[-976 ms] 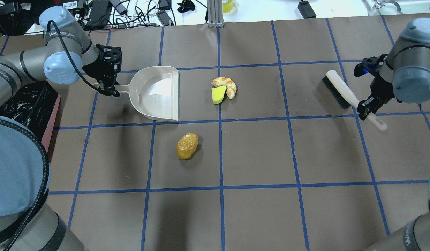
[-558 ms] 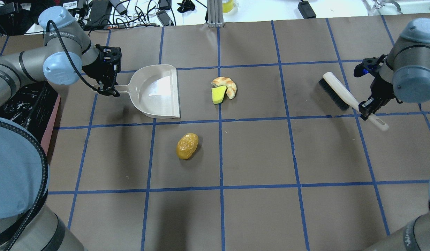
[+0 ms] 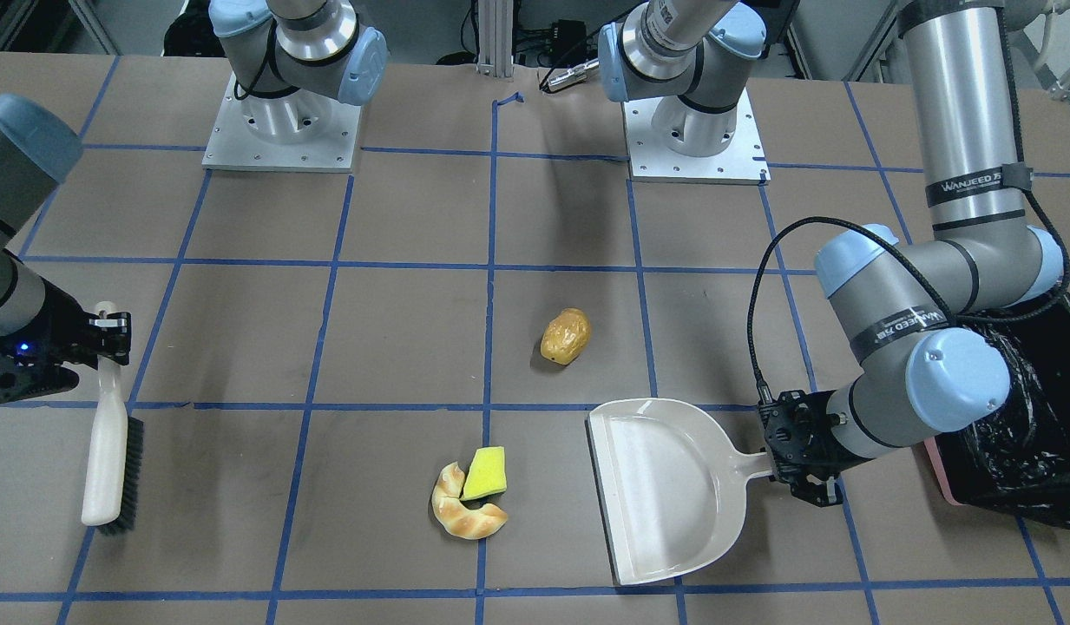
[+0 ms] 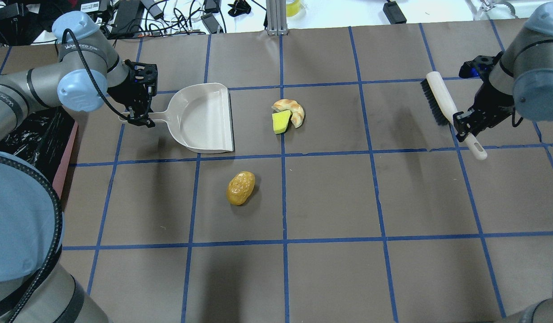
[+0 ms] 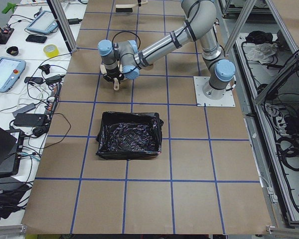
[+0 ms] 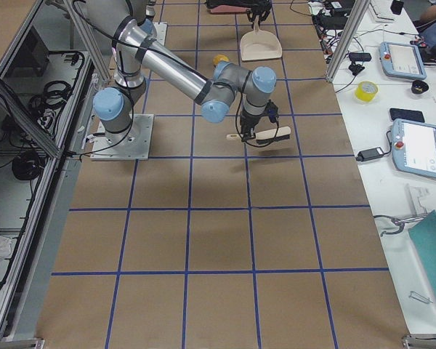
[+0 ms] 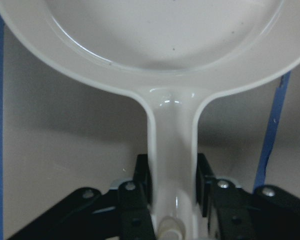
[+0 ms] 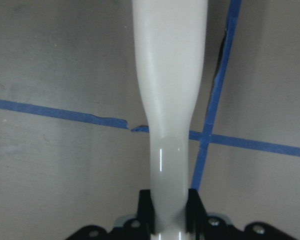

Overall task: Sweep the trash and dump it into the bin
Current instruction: 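Move the brush with the right gripper toward the sponge and shrimp toy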

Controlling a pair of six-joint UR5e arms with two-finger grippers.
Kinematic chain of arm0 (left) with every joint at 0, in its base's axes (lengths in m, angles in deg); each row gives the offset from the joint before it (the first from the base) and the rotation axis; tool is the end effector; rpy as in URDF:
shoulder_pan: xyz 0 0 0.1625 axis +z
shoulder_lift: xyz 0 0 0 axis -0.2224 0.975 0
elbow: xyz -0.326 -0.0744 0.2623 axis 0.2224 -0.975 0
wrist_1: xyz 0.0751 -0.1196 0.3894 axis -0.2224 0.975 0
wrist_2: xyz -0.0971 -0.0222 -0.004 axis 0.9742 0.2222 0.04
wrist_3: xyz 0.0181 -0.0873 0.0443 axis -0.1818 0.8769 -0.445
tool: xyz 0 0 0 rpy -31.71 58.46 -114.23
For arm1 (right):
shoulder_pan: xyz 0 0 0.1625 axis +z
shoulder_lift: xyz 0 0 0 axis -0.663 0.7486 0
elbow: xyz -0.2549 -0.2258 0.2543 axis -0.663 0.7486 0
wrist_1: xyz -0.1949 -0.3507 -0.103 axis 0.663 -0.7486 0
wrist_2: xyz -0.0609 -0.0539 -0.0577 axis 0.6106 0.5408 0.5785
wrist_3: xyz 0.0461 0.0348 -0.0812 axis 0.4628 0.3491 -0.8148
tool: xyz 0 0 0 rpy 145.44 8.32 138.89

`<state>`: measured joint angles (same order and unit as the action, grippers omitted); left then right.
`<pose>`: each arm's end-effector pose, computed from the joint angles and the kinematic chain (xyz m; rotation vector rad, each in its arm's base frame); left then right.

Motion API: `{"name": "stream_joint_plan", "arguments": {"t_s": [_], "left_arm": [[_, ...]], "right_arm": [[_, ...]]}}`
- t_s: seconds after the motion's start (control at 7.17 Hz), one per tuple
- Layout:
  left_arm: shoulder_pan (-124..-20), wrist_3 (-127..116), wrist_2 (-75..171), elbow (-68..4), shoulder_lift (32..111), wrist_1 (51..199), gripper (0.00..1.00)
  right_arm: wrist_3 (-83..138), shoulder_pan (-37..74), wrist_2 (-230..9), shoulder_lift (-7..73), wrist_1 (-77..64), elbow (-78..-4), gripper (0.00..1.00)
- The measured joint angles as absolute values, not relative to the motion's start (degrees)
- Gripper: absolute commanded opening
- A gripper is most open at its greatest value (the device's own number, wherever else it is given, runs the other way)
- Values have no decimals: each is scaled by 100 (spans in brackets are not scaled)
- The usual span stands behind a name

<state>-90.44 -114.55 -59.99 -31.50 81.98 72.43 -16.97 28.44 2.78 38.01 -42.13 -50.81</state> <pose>0.0023 -0.6598 0.2269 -1.9951 -2.3118 0.0184 -0.0623 -0.5591 0.2787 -0.2089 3.0911 0.1506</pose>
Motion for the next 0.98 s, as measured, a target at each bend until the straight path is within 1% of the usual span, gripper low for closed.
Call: {"name": "stream_joint_plan", "arguments": {"t_s": [0.28, 0.7, 0.98], "left_arm": [[-9056, -11434, -6003, -3132, 8182, 7253, 1], [-9094, -11415, -6014, -3096, 8161, 7265, 0], [-9127, -11413, -6076, -3110, 8173, 7266, 0]], "right_arm": [[-698, 3562, 171, 3792, -4174, -5052, 0], [567, 4833, 208, 3666, -4219, -5034, 0], [1145, 5389, 180, 3485, -4263, -4960, 0]]}}
